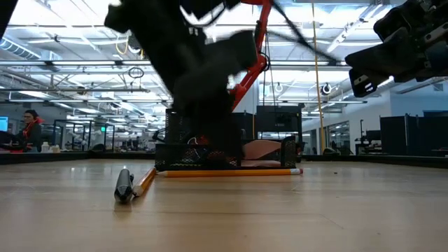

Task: Pick and place office supplies into organizer
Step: Put the right yellow pencil into the desk organizer

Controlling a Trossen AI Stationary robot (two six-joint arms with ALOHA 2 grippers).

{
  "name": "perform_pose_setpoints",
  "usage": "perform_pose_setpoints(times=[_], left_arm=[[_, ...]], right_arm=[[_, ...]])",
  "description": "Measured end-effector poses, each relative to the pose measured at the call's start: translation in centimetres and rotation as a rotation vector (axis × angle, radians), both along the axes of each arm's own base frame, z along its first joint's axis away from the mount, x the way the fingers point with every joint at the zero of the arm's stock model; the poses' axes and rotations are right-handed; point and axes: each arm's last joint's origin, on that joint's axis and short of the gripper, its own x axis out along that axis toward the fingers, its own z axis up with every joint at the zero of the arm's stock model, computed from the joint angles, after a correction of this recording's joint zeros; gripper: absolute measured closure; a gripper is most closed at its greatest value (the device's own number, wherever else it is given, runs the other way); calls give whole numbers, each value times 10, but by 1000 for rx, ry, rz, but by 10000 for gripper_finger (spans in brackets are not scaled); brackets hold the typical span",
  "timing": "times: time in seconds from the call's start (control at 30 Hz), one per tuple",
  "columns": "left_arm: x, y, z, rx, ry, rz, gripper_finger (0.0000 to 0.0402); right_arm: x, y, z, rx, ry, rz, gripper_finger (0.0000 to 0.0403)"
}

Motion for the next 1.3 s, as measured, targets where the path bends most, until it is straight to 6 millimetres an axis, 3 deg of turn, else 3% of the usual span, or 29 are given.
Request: perform_pose_setpoints(times=[0.3,0.57,1.0,1.2,1.3], left_arm=[[-1,6,-12,6,78,26,279],[-1,2,-14,-156,126,-89,279],[-16,-41,-20,-190,142,-153,279],[-9,-43,-14,-153,92,-128,279],[4,-43,0,-86,14,-97,279]], right_arm=[[0,0,-1,-15,5,0,399],[0,0,-1,-22,3,0,399],[0,0,-1,-15,5,-1,399],[0,0,-1,-15,5,-1,399],[0,0,-1,-15,5,-1,399]])
